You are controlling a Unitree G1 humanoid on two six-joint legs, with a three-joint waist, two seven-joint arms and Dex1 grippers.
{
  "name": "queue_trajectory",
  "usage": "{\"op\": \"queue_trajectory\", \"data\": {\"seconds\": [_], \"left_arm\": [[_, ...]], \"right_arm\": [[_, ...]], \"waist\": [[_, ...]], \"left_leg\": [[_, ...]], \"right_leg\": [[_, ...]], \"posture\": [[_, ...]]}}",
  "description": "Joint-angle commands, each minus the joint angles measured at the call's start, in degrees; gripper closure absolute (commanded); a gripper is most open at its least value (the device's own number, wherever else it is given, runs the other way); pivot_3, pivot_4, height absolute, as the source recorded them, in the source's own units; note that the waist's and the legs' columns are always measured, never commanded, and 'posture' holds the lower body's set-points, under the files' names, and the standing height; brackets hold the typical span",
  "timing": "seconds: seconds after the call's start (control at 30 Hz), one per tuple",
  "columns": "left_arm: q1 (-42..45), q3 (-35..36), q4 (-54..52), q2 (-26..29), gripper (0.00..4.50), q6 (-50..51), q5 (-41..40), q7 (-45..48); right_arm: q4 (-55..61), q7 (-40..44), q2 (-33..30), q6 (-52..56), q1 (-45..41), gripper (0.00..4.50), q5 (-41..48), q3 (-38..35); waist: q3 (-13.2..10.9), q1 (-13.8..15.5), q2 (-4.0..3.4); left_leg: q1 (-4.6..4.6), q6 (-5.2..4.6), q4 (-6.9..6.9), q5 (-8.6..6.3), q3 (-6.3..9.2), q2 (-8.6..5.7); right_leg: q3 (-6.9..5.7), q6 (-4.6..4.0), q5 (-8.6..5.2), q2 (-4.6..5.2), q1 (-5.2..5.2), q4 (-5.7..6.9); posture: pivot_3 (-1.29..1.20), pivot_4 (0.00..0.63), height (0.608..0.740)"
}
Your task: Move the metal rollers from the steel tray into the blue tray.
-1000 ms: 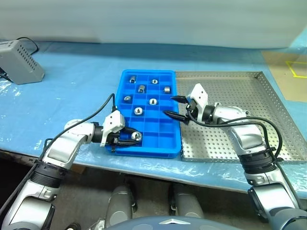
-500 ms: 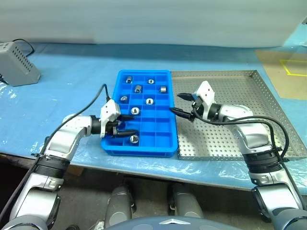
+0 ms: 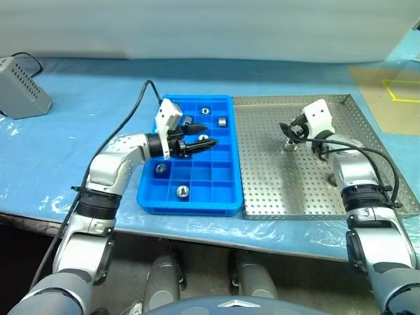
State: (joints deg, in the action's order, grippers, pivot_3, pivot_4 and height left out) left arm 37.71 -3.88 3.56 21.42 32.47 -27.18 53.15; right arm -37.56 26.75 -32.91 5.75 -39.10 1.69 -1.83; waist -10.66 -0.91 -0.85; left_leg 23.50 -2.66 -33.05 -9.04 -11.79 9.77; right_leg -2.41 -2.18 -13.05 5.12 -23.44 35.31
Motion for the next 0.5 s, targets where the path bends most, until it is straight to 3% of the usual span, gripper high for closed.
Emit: {"op": "queue_trajectory", "data": {"seconds": [0.03, 0.5], "left_arm": [[1.7, 1.6, -3.3, -0.1, 1.20, 0.9, -1.4, -1.2], [1.7, 2.5, -2.1, -0.5, 1.20, 1.4, -1.7, -2.8]], "right_arm": [[-1.6, -0.9, 0.0, -2.8, -0.2, 0.89, -0.6, -1.0], [0.3, 0.4, -0.1, -3.1, 2.7, 0.89, -0.7, -0.9]], "waist": [[0.0, -0.1, 0.00], [0.0, 0.0, 0.01]], "left_leg": [[0.00, -0.01, -0.01, 0.00, 0.00, 0.00], [-0.06, -0.01, -0.13, -0.05, -0.01, 0.01]], "right_leg": [[0.00, 0.00, 0.00, 0.00, 0.00, 0.00], [0.00, -0.01, 0.01, 0.00, 0.11, 0.04]], "posture": [[-0.28, 0.150, 0.740], [-0.28, 0.150, 0.740]]}}
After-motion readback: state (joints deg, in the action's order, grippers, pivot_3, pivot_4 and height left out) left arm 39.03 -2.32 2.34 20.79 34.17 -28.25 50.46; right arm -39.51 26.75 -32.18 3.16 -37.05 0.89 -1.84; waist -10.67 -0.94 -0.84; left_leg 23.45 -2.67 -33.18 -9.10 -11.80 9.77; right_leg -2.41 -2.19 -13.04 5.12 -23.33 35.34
